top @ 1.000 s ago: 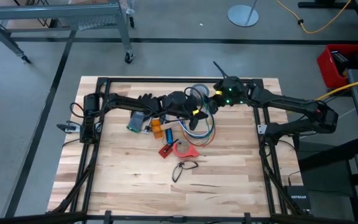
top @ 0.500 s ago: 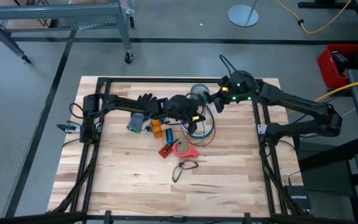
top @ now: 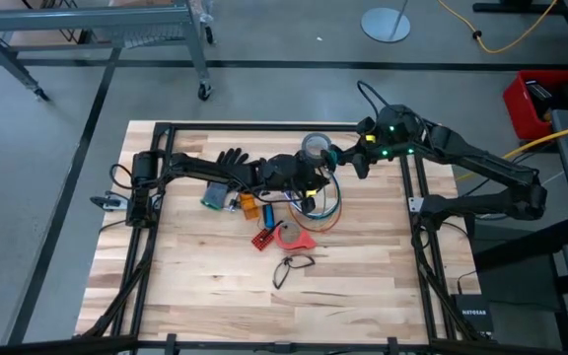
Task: Coil cords
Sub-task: Coil the green wire on the spool
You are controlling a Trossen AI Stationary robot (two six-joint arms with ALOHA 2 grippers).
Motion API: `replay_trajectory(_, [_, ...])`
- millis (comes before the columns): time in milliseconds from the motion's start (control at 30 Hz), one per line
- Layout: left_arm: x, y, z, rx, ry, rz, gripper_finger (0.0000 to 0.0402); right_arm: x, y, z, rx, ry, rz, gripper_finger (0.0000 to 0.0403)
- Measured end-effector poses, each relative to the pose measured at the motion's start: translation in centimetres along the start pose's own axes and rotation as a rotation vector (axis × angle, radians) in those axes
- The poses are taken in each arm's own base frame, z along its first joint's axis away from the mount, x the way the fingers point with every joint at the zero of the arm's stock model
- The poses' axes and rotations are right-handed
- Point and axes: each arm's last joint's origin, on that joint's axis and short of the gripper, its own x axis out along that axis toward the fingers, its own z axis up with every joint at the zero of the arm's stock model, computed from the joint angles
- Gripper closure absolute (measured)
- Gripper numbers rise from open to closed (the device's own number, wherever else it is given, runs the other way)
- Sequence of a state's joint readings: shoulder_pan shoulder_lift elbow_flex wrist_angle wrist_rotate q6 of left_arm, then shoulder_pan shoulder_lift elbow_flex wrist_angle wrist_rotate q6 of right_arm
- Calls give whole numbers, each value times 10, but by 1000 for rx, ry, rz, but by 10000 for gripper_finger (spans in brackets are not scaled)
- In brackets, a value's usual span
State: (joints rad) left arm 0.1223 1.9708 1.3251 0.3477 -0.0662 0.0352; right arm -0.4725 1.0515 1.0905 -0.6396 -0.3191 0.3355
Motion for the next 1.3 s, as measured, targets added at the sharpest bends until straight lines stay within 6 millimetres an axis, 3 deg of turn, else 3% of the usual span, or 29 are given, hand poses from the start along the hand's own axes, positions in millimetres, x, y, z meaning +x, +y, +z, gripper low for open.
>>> replay_trajectory(233, [0,-3,2,-1,-25,-3,344,0,1,2,-8,-20,15,391])
replay_trajectory(633, [0,-8,2,32,-26,-12,360,-4,5,5,-27,-49,80,391])
replay_trajectory(1300, [0,-8,-3,34,34,-15,368,-42,14,-6,-48,-104,99,391])
